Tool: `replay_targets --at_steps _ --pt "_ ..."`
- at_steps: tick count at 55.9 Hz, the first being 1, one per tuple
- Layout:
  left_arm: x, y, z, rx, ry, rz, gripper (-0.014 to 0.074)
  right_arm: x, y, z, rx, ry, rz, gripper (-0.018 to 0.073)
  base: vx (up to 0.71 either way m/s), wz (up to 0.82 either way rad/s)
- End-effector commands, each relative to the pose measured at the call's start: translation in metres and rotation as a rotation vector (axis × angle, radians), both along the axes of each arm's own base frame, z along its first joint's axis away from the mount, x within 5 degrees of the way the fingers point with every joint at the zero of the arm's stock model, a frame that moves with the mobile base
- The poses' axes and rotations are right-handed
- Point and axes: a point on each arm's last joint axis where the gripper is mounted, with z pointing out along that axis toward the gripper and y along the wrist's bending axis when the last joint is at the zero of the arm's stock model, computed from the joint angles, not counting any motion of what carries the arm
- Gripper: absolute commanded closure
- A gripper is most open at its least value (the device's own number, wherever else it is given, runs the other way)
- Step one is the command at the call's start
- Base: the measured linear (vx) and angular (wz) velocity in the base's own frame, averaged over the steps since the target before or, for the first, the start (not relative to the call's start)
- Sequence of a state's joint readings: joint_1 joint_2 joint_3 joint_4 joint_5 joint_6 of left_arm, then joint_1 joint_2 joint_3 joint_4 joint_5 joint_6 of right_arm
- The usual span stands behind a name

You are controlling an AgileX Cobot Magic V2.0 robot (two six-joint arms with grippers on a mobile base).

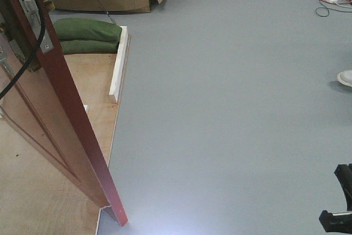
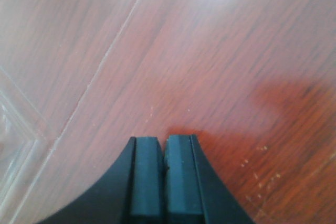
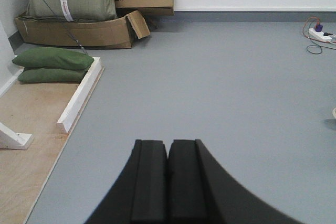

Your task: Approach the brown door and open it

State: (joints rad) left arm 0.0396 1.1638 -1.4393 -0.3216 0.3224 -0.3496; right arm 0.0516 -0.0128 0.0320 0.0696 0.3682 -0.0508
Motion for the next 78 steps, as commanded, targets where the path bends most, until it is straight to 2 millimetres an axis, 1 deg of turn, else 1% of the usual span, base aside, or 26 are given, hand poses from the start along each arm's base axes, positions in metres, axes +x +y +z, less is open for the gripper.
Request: replay_targets --at_steps 1,33,40,48,53,78 --pt "-0.015 0.0 0.027 -0.042 -0.176 0.017 0.053 0.002 0.0 0.006 -0.005 -0.079 -0.002 0.0559 0.0 0.0" --pt "-0.016 0.0 0.027 -0.039 -0.17 0.014 0.053 0.002 0.0 0.006 -0.005 -0.079 -0.002 0.0559 0.0 0.0" --pt "-0.021 0.0 0.03 -0.039 -0.182 0.014 0.053 0.002 0.0 0.006 -0.005 -0.079 -0.002 0.0559 0.0 0.0" --pt "-0.031 0.0 0.035 -0.039 -0.207 0.014 0.053 0.002 0.0 0.006 -0.005 -0.079 -0.002 0.0559 0.0 0.0" --pt "-0.033 0.0 0.036 -0.039 -0.212 0.014 0.053 0.002 0.0 0.006 -0.005 -0.079 -0.002 0.0559 0.0 0.0" --pt "-0.031 0.0 0.035 -0.039 -0.208 0.014 0.053 0.002 0.0 0.006 -0.005 -0.079 -0.002 0.0559 0.0 0.0"
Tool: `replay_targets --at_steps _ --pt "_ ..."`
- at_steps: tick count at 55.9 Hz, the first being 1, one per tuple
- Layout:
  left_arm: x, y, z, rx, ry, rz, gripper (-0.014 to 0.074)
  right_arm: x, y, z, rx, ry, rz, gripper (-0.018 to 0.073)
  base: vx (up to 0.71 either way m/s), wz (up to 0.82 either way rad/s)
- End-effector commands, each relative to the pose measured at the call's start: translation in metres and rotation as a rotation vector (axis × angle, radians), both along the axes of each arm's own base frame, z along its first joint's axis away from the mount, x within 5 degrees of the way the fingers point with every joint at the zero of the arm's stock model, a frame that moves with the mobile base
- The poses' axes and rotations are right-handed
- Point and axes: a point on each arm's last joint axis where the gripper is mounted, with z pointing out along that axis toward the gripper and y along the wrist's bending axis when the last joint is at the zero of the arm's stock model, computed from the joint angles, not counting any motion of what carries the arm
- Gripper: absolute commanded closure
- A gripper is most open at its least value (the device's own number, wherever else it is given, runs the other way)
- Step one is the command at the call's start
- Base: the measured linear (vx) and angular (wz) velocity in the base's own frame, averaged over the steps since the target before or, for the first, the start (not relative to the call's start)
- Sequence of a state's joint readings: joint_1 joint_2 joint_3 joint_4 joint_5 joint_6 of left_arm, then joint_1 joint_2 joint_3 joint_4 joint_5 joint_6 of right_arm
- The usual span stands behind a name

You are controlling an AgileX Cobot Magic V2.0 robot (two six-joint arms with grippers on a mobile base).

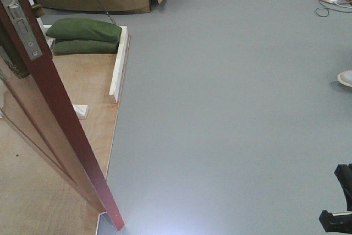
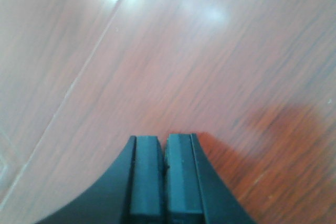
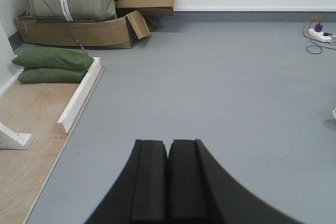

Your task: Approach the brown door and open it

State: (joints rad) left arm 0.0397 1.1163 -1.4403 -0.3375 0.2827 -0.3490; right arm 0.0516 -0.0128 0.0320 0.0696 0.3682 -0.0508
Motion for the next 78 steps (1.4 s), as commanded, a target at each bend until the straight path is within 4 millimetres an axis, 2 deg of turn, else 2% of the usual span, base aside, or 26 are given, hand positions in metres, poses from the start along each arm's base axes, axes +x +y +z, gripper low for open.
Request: replay_targets --at_steps 1,55,63,78 --pt "-0.012 0.0 0.02 -0.023 -0.121 0.008 0.053 0.002 0.0 0.006 -0.005 -0.079 -0.002 0.0559 0.0 0.0" --pt "-0.013 0.001 0.024 -0.028 -0.16 0.021 0.053 0.002 0.0 0.006 -0.005 -0.079 -0.002 0.0559 0.0 0.0" --pt "-0.005 0.002 0.021 -0.028 -0.163 0.029 0.053 0.002 0.0 0.006 -0.005 -0.079 -0.002 0.0559 0.0 0.0" --pt "0.023 -0.001 -0.004 0.06 0.013 0.001 0.053 0.002 0.0 0.006 -0.005 -0.079 -0.002 0.0559 0.0 0.0"
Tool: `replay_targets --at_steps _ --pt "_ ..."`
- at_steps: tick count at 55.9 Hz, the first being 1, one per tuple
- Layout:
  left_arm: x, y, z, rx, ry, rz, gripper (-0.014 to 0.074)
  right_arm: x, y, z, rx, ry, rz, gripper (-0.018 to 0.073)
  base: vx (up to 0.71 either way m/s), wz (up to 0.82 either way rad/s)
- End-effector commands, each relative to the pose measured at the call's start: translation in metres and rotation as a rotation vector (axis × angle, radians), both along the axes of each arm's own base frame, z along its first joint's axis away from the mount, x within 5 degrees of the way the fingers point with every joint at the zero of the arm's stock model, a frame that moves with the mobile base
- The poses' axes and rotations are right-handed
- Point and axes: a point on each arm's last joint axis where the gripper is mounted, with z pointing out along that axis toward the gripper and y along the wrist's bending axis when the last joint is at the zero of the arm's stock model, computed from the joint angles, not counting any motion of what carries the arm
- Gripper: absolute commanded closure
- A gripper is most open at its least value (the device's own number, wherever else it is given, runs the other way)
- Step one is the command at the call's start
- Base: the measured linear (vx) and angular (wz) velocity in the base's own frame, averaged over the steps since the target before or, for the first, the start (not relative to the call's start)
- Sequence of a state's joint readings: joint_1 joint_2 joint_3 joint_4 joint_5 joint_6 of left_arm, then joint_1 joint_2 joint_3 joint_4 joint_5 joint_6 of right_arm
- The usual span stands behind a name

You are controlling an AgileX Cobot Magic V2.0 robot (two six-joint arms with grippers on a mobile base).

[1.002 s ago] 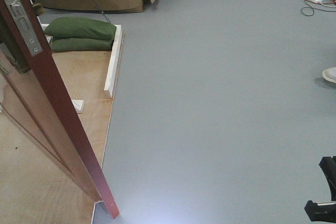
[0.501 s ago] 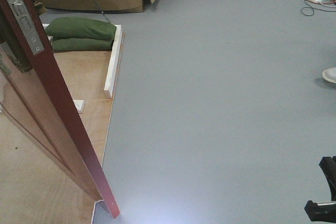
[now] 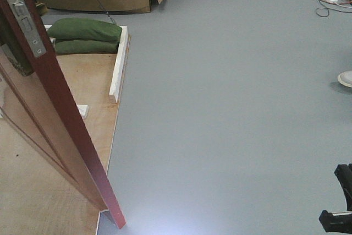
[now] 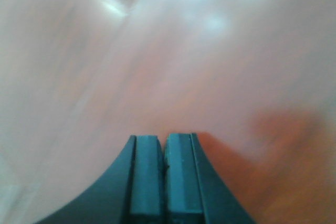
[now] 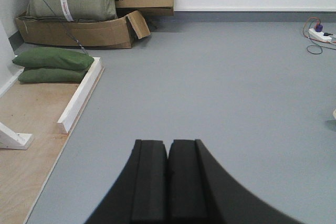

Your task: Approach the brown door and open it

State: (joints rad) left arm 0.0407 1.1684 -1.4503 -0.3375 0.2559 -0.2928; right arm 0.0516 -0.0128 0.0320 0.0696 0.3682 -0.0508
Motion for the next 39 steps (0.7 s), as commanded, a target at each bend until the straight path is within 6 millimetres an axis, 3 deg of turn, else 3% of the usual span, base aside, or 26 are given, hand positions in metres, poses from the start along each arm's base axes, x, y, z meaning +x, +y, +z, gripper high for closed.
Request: replay_targets --at_steps 1,11,28,39 --pt "0.006 -0.003 0.002 0.008 0.008 -0.017 0.053 0.002 0.0 0.006 -0.005 -0.079 -0.002 0.0559 0.0 0.0" --pt "0.022 -0.008 -0.011 0.048 0.07 -0.039 0.053 0.002 0.0 0.006 -0.005 -0.079 -0.002 0.0559 0.0 0.0" --pt "0.043 -0.04 -0.026 0.228 0.084 -0.136 0.053 0.002 0.0 0.006 -0.005 -0.079 -0.002 0.0559 0.0 0.0" --pt "0.055 -0.053 -0.032 0.25 0.061 -0.159 0.053 0.002 0.0 0.006 -0.005 -0.079 -0.002 0.0559 0.0 0.0"
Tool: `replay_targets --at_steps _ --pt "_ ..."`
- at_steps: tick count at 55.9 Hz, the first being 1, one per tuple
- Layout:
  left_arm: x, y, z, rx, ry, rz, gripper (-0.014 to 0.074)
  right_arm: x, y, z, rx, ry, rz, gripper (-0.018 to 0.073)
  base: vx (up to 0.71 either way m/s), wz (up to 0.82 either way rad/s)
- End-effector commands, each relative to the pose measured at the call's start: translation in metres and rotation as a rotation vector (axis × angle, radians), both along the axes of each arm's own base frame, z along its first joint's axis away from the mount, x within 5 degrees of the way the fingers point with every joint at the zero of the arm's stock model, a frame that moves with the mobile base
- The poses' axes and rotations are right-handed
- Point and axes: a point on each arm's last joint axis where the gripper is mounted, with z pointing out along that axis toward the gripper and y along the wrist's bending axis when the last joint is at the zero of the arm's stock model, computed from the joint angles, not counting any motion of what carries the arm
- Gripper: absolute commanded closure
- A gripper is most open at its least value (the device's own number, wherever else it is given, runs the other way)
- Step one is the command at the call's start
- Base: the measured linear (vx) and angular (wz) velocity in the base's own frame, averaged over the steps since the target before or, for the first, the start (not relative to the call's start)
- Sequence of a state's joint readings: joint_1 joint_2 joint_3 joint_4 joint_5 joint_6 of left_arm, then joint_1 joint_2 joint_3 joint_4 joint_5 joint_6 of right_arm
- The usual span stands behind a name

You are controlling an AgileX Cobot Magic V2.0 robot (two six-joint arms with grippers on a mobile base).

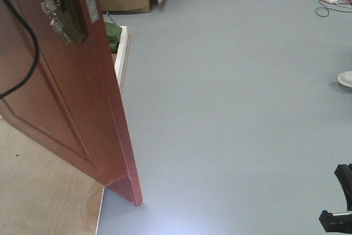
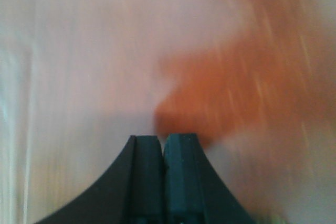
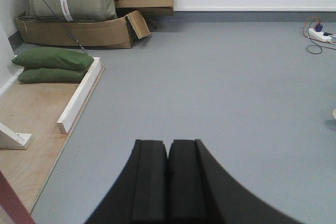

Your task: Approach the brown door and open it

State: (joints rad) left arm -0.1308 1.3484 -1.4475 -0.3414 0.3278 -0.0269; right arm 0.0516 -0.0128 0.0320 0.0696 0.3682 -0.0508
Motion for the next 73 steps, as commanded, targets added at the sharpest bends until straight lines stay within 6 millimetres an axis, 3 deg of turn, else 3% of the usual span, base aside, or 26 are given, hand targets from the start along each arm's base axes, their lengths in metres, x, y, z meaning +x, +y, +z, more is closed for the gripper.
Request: replay_targets --at_steps 1,73 --pt "-0.0072 -0.0011 0.0244 -0.043 -0.151 0.018 0.053 0.0016 -0.0004 0.0057 -0.005 -0.079 -0.002 0.0559 0.0 0.0" --pt "-0.0043 -0.0019 0.0227 -0.093 -0.14 0.014 0.053 0.0016 -0.0004 0.0057 -0.005 -0.079 -0.002 0.0559 0.0 0.0"
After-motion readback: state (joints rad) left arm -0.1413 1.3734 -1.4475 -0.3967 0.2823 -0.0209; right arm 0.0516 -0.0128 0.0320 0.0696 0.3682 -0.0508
